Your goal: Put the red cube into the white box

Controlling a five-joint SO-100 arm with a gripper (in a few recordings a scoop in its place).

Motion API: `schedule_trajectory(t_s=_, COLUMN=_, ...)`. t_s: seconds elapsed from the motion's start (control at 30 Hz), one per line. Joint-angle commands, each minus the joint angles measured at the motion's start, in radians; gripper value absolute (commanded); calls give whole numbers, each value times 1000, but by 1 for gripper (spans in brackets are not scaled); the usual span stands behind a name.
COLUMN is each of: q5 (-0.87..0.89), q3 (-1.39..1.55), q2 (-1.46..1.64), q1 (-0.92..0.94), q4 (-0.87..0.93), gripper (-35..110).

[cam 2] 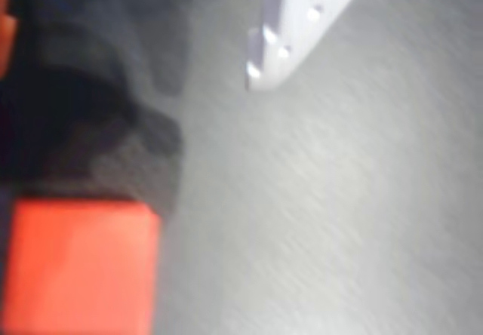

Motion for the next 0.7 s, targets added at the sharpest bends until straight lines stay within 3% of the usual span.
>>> schedule_trajectory(t_s=0.0, q5=8, q3=-75, q2=-77, q1=-5, q4=-41, gripper=26)
schedule_trajectory(t_s=0.67, q5=-46, q3=-78, q2=-301, q1=91, q4=-342, gripper=29)
